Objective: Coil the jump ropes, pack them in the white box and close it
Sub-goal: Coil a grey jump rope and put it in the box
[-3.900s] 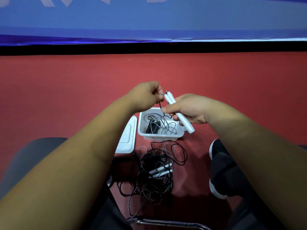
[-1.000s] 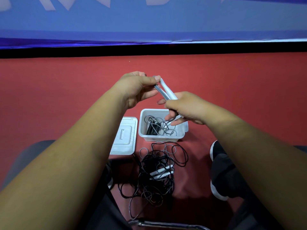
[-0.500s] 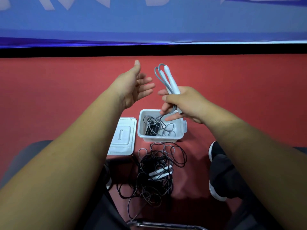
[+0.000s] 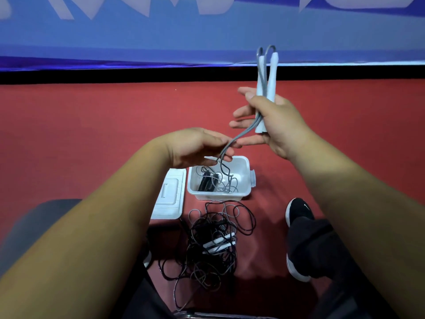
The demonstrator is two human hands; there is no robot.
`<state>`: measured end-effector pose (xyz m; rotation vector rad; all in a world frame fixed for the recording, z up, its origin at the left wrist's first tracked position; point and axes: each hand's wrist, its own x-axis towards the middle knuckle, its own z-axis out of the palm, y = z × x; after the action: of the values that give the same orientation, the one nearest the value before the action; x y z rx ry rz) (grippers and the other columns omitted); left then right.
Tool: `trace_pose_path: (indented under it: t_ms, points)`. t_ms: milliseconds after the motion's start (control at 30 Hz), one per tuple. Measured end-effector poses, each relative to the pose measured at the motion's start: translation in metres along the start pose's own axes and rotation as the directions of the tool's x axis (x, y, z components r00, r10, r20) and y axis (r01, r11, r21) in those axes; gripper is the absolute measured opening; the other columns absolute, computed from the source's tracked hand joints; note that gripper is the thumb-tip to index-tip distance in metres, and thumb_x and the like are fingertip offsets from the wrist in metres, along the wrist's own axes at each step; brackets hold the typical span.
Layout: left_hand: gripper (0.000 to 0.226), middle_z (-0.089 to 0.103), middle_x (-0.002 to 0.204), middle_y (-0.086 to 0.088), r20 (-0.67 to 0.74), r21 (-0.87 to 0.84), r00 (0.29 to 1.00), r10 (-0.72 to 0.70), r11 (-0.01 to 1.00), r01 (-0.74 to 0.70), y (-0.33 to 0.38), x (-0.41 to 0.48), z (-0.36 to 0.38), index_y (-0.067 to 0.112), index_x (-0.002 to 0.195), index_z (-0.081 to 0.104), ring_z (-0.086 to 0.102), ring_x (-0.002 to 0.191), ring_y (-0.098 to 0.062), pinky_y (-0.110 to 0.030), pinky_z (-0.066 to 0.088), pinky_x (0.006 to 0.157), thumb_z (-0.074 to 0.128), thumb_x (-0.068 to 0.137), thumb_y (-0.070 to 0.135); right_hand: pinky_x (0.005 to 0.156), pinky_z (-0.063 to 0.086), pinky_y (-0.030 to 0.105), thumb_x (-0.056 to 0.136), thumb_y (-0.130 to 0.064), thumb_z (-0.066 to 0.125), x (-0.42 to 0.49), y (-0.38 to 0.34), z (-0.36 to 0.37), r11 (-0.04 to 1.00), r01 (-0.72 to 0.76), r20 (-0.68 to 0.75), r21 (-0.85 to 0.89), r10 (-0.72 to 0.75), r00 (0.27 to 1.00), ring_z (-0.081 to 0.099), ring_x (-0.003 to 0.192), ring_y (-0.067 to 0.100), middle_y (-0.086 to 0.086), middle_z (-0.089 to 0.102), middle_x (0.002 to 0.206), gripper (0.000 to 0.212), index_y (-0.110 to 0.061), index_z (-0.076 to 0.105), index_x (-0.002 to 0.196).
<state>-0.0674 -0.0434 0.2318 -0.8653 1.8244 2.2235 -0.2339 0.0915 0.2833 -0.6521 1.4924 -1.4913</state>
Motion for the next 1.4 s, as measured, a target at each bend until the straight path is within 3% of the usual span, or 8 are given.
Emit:
trace_pose_path:
  t_ms: [200, 367, 533, 667, 800, 900, 1167, 1400]
  points:
    - [0.026, 0.076, 0.109, -0.016, 0.087, 0.248, 0.984, 0.157, 0.953, -0.174, 0.008, -0.008, -0.002, 0.005, 0.119, 0.075, 0.07, 0.107, -0.025, -0.035, 0.051, 0.105, 0.07, 0.096, 0.016, 0.061, 0.066, 0.046, 0.108, -0.033, 0.061, -0.002, 0.001, -0.002, 1.0, -0.021, -0.024, -0.004, 0.021, 0.999, 0.08, 0.092, 0.038, 0.018, 0.079, 0.108, 0.032, -0.024, 0.062, 0.139]
    - [0.025, 0.076, 0.111, -0.02, 0.064, 0.451, 0.997, 0.05, 0.89, -0.074, 0.009, -0.014, -0.005, 0.006, 0.115, 0.074, 0.074, 0.104, -0.025, -0.032, 0.059, 0.096, 0.074, 0.091, -0.002, 0.069, 0.067, 0.051, 0.108, -0.03, 0.06, 0.001, 0.005, -0.001, 0.999, -0.042, -0.012, -0.035, 0.041, 0.999, 0.079, 0.09, 0.042, 0.019, 0.079, 0.106, 0.031, -0.021, 0.06, 0.138]
    - [0.008, 0.079, 0.084, -0.009, -0.207, 0.673, 0.971, 0.119, 0.738, 0.053, 0.009, -0.013, -0.011, 0.012, 0.097, 0.079, 0.074, 0.071, -0.011, -0.028, 0.059, 0.072, 0.078, 0.09, 0.008, 0.081, 0.066, 0.052, 0.107, -0.022, 0.062, 0.003, 0.012, 0.003, 0.994, -0.102, 0.074, -0.03, 0.104, 0.992, 0.078, 0.102, 0.034, 0.025, 0.078, 0.108, 0.034, -0.023, 0.059, 0.141]
    - [0.01, 0.076, 0.081, 0.001, -0.354, 0.832, 0.875, 0.331, 0.538, 0.133, 0.01, -0.008, -0.022, 0.021, 0.093, 0.078, 0.072, 0.082, -0.021, -0.034, 0.057, 0.079, 0.072, 0.093, 0.029, 0.091, 0.063, 0.048, 0.105, -0.023, 0.067, 0.002, 0.014, 0.004, 0.975, -0.222, 0.183, -0.027, 0.223, 0.957, 0.076, 0.103, 0.044, 0.027, 0.075, 0.117, 0.042, -0.023, 0.056, 0.145]
    - [0.009, 0.07, 0.077, 0.004, -0.412, 0.737, 0.789, 0.456, 0.676, -0.007, 0.007, -0.002, -0.035, 0.018, 0.093, 0.075, 0.062, 0.075, -0.019, -0.035, 0.053, 0.079, 0.07, 0.096, 0.024, 0.091, 0.063, 0.042, 0.105, -0.021, 0.067, -0.003, 0.015, 0.005, 0.949, -0.299, 0.283, -0.097, 0.315, 0.906, 0.075, 0.111, 0.039, 0.028, 0.075, 0.116, 0.043, 0.001, 0.053, 0.138]
    - [0.003, 0.067, 0.08, 0.005, -0.376, 0.572, 0.815, 0.44, 0.803, -0.169, 0.005, -0.003, -0.033, 0.016, 0.095, 0.073, 0.055, 0.074, -0.013, -0.033, 0.048, 0.079, 0.07, 0.097, 0.015, 0.091, 0.064, 0.038, 0.104, -0.017, 0.064, -0.01, 0.015, 0.007, 0.917, -0.377, 0.423, -0.127, 0.394, 0.816, 0.072, 0.116, 0.04, 0.029, 0.073, 0.122, 0.044, 0.008, 0.05, 0.138]
    - [0.026, 0.073, 0.126, -0.011, -0.133, 0.386, 0.884, 0.449, 0.845, -0.371, 0.014, -0.019, -0.022, 0.009, 0.116, 0.07, 0.07, 0.116, -0.024, -0.038, 0.055, 0.101, 0.063, 0.096, -0.005, 0.096, 0.062, 0.039, 0.11, 0.0, 0.045, -0.019, 0.029, 0.012, 0.797, -0.477, 0.725, -0.369, 0.569, 0.389, 0.062, 0.128, 0.051, 0.033, 0.062, 0.139, 0.042, 0.001, 0.039, 0.151]
    - [0.034, 0.073, 0.129, -0.002, -0.012, 0.305, 0.921, 0.389, 0.879, -0.367, 0.02, -0.024, -0.016, 0.017, 0.122, 0.074, 0.064, 0.129, -0.019, -0.031, 0.049, 0.11, 0.075, 0.089, 0.005, 0.092, 0.061, 0.042, 0.107, 0.004, 0.049, -0.024, 0.045, 0.017, 0.739, -0.412, 0.628, -0.533, 0.672, 0.393, 0.071, 0.113, 0.052, 0.035, 0.069, 0.125, 0.037, -0.006, 0.039, 0.141]
